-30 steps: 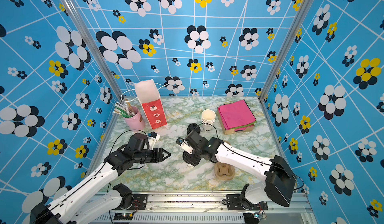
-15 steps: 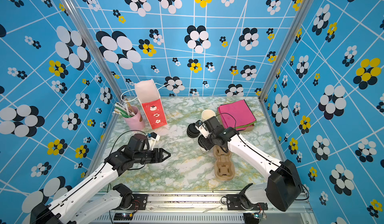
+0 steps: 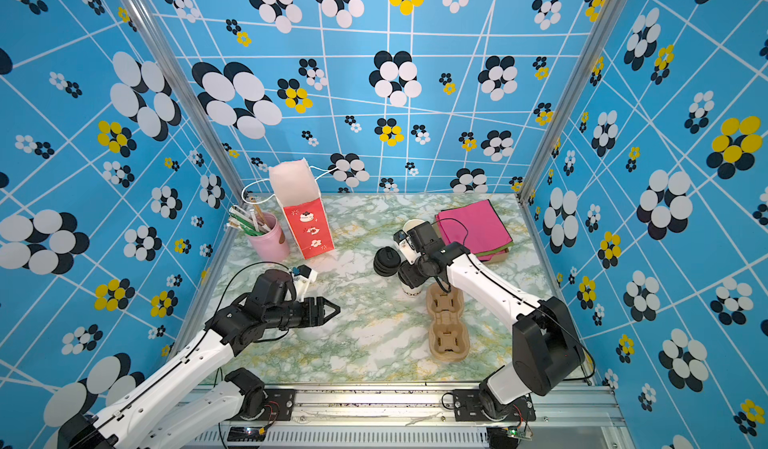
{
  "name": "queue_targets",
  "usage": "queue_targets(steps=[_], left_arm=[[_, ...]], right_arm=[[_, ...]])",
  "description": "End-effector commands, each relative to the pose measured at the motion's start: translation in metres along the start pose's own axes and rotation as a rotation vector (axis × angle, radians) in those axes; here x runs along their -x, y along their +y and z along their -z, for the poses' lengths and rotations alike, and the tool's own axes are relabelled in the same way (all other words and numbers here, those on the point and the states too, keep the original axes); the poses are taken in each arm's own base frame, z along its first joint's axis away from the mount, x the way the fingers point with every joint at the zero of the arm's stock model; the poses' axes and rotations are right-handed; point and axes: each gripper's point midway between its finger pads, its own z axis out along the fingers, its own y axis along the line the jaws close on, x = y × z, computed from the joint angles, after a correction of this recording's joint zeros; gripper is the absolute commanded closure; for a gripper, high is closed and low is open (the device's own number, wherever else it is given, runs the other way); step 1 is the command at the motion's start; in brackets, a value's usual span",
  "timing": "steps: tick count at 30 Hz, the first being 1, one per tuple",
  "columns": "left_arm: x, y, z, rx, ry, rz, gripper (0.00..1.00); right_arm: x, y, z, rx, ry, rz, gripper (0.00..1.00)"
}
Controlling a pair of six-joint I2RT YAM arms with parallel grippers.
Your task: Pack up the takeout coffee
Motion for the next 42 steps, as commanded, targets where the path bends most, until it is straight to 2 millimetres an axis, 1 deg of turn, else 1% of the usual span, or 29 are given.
queue_targets(steps=[1, 8, 22, 30, 36, 42], left_arm=[[-0.003, 0.007, 0.001, 0.014, -0.005, 0.005, 0.31], [-0.002, 0.008, 0.001, 0.016, -0.009, 0.007, 0.3], [-0.002, 0.009, 0.0, 0.016, -0.012, 0.016, 0.29], [-0.001, 0.008, 0.001, 0.016, -0.016, 0.014, 0.29], [-0.001, 0.008, 0.001, 0.015, -0.017, 0.013, 0.29], [-0.001, 0.008, 0.001, 0.015, -0.018, 0.012, 0.29]], right_arm=[[0.013, -0.003, 0.001, 0.002, -0.034, -0.018, 0.46], [0.01, -0.002, -0.003, 0.004, -0.02, -0.018, 0.39], [0.012, -0.002, -0.001, 0.007, -0.033, -0.02, 0.27], [0.018, -0.003, 0.007, 0.002, -0.064, -0.02, 0.21], [0.019, -0.002, 0.009, 0.007, -0.067, -0.016, 0.15], [0.022, 0.0, 0.012, 0.017, -0.077, -0.013, 0.12]])
